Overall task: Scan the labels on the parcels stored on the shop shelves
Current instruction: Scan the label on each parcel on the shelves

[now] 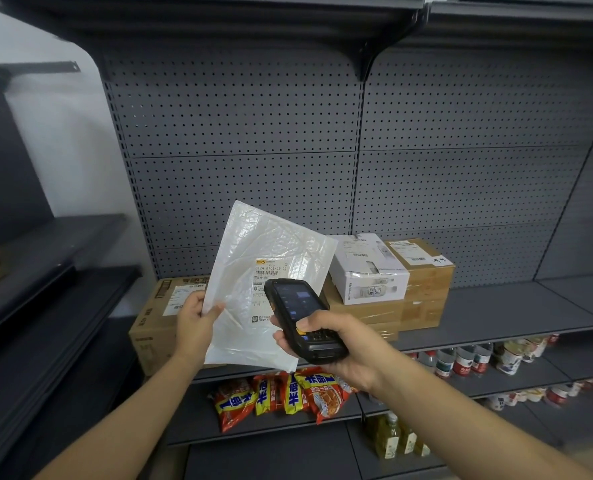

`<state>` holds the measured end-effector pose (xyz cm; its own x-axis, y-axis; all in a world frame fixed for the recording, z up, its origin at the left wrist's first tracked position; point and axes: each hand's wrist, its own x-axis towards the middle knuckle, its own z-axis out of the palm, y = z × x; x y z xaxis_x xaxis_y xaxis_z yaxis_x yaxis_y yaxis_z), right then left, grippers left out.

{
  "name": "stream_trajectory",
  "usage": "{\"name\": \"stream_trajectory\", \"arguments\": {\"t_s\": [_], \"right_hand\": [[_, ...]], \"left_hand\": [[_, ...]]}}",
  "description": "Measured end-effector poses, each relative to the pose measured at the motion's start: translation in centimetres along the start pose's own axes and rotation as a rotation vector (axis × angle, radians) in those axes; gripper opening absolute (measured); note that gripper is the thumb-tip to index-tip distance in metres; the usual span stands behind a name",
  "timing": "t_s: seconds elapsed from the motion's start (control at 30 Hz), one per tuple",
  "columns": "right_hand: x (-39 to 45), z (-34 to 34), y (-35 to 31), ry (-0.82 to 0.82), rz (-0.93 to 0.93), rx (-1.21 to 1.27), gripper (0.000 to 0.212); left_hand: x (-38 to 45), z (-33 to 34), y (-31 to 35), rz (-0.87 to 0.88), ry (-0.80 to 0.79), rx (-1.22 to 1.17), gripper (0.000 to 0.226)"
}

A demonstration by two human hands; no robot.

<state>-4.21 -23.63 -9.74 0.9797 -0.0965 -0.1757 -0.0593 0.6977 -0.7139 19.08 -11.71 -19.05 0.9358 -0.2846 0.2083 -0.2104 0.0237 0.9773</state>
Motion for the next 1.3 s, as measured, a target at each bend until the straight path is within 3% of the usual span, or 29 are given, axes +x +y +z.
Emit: {"name": "stream_trajectory", "arguments": {"t_s": [0.4, 0.5, 0.67, 0.9, 1.13, 1.3], "right_hand": [[1.9, -0.8, 0.8, -0.017, 0.017, -0.082, 0.032], [3.0, -1.5, 1.2, 0.048, -0.021, -0.148, 0.030], [5.9, -4.2, 2.1, 0.204, -0.082, -0.215, 0.060], [8.1, -7.8, 2.2, 0.368, -0.181, -0.118, 0.047], [8.5, -12.7, -0.6, 0.417, -0.219, 0.000, 0.055], [9.0, -17.1, -5.5, 0.447, -0.207, -0.096, 0.049]], "left_hand": [[1.0, -0.9, -0.7, -0.035, -0.032, -0.006, 0.015], [1.5, -1.1, -1.1, -0.051, -0.047, -0.041, 0.011], [2.5, -1.8, -1.5, -0.132, -0.061, -0.147, 0.014], [5.0, -1.6, -1.2, -0.156, -0.088, -0.259, 0.014], [7.7, 4.2, -1.1, -0.252, -0.210, -0.299, 0.016], [8.8, 11.9, -0.7, -0.324, -0.270, -0.349, 0.013]]}}
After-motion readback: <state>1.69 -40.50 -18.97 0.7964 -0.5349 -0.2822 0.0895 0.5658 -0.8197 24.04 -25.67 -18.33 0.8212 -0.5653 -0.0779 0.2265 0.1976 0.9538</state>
